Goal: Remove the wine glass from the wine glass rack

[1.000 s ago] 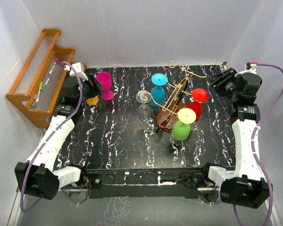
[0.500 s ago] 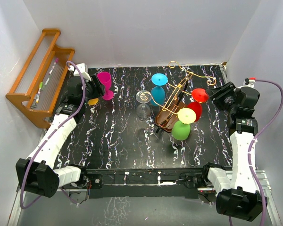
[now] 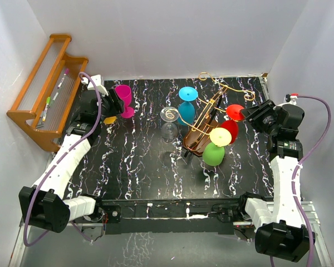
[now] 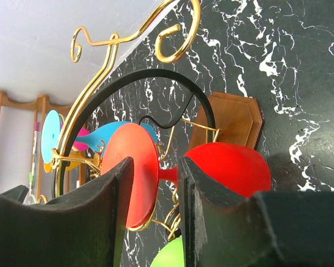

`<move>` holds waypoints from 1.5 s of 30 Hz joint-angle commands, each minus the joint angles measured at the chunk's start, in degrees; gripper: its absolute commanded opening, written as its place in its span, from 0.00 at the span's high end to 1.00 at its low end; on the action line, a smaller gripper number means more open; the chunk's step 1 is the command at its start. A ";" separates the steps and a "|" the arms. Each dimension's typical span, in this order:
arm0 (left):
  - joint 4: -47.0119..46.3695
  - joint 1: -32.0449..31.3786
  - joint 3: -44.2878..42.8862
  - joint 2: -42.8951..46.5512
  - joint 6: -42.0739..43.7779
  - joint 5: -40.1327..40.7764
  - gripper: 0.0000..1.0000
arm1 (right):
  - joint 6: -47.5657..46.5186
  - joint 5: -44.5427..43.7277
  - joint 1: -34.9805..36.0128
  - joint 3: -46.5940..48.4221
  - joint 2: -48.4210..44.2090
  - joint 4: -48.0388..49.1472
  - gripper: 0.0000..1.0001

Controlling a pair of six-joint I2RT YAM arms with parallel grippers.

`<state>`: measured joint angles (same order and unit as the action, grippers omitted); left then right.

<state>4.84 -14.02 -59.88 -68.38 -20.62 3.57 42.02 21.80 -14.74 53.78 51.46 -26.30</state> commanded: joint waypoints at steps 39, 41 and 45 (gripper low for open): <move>-0.45 -0.18 0.64 0.10 -0.47 -0.52 0.48 | 11.54 14.77 -0.20 -4.35 -3.61 20.28 0.92; -0.45 -0.15 0.56 0.13 -0.47 -0.58 0.48 | 10.30 14.86 -0.20 -3.10 -4.70 16.65 0.92; -0.19 -0.17 0.33 -0.22 -0.47 -0.94 0.48 | 8.96 14.73 -0.20 -2.57 -7.59 10.08 0.92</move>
<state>4.86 -14.02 -59.13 -69.14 -20.88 3.38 52.80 34.85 -14.74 47.59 47.53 -12.14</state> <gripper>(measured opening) 0.520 0.085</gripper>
